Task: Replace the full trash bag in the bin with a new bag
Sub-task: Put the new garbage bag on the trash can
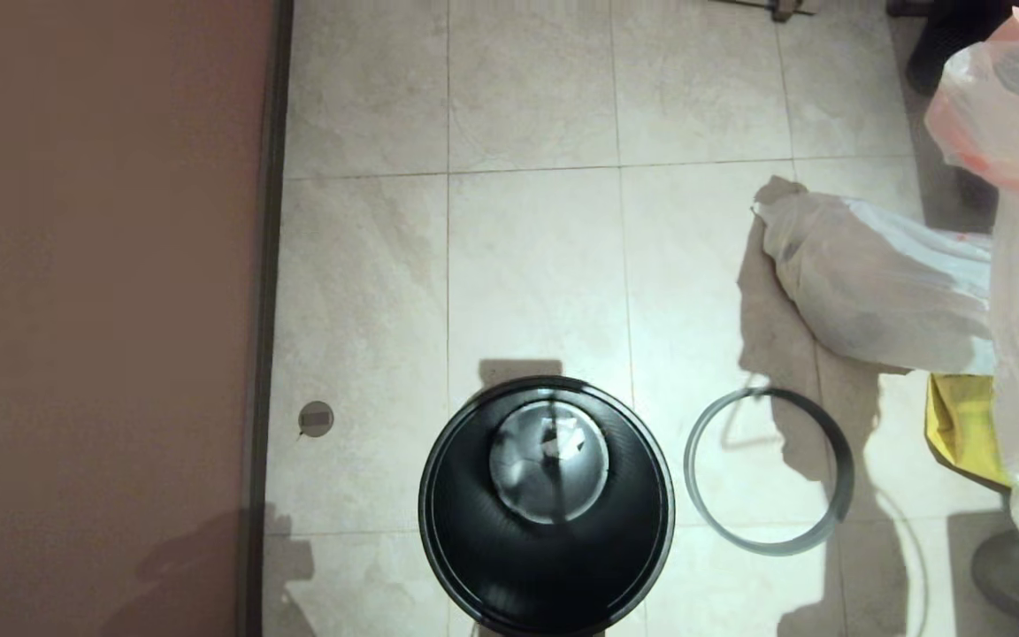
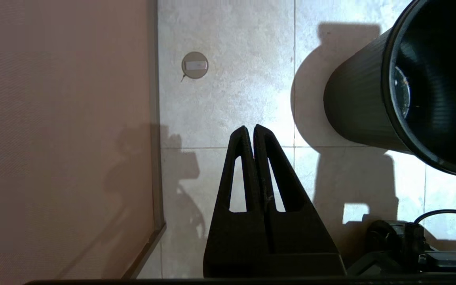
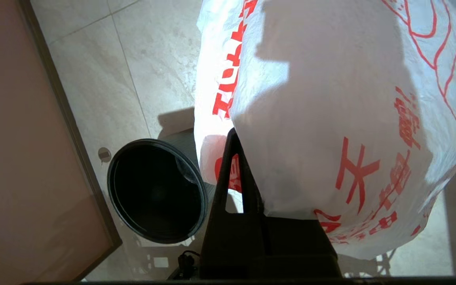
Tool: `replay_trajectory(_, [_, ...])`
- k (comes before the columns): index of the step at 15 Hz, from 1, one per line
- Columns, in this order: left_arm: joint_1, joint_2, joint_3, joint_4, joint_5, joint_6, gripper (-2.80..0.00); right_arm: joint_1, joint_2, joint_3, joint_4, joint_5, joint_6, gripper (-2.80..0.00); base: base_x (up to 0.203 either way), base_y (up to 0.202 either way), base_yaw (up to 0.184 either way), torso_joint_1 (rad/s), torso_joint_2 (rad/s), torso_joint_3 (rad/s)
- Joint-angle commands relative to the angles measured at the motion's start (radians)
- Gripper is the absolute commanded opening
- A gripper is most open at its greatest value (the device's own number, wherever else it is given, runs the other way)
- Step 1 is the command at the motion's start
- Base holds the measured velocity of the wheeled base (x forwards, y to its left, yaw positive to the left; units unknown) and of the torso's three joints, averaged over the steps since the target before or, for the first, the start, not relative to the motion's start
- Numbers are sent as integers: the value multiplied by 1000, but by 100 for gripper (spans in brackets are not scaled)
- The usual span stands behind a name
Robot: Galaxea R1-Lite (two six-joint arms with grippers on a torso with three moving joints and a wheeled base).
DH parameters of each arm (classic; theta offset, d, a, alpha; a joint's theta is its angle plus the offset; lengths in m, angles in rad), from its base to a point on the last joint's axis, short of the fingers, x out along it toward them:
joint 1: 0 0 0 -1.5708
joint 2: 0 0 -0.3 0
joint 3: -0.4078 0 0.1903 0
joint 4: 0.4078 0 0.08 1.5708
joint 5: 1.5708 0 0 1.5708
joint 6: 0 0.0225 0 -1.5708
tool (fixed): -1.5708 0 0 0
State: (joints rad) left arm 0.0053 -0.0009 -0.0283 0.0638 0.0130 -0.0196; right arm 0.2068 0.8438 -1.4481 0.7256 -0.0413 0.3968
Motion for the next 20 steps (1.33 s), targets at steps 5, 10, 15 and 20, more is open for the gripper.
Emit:
replay_trajectory(5, [1,1,-1,2,-1,0,-280,2,-26,0,21,0,-18,-280,0,0,0,3,2,204])
replay_trajectory(10, [1,1,-1,1,1,-2,-280,-7,-26,0,20,6,-16,-280,0,0,0,2,4,203])
replay_trajectory(15, [1,1,-2,5,-2,1,-280,-9,-23,0,15,4,-16,-280,0,0,0,0,2,202])
replay_trajectory(20, [-4,1,-1,2,-2,0,-280,-12,-25,5,18,4,-16,-280,0,0,0,2,4,201])
